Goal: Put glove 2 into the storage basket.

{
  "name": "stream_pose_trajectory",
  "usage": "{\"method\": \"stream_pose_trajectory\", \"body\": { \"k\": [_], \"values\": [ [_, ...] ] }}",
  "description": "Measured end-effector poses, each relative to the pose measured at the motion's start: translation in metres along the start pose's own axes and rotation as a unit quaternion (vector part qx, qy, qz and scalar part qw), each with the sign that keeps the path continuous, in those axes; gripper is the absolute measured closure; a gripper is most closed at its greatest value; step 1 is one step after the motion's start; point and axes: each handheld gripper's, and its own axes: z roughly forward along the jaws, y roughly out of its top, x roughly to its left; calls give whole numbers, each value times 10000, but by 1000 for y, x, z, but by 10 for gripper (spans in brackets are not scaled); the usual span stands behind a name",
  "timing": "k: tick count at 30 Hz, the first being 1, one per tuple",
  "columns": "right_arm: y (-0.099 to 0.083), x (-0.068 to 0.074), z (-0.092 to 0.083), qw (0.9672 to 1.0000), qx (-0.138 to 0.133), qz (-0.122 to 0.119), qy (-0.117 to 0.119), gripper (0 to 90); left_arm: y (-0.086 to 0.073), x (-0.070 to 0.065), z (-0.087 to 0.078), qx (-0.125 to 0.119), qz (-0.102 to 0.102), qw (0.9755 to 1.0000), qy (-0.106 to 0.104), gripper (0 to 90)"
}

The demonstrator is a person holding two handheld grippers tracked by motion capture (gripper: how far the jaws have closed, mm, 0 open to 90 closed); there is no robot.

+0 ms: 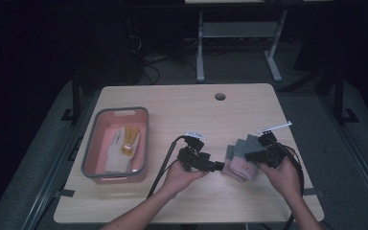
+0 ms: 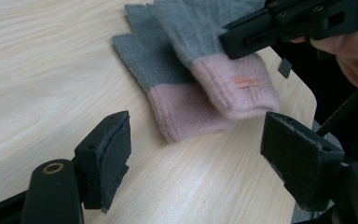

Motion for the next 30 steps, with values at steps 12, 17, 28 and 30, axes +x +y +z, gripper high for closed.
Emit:
{"method": "stream_pose_trajectory", "body": {
  "k": [12, 17, 28, 30],
  "values": [
    [12, 6, 22, 9999, 152, 36, -6, 845, -2, 4, -3, 6, -44, 10000, 26, 242],
    [11, 4, 29, 9996, 280, 23, -51, 818, -3, 5, -1, 54, -64, 10000, 31, 243],
    [3, -8, 15, 9996, -33, 185, 198, 667, 2, 8, 4, 57, -143, 9999, -48, 279],
    [0, -11, 11, 9993, -102, 268, 228, 653, 3, 10, 6, 45, -149, 9998, -107, 292]
  ]
}}
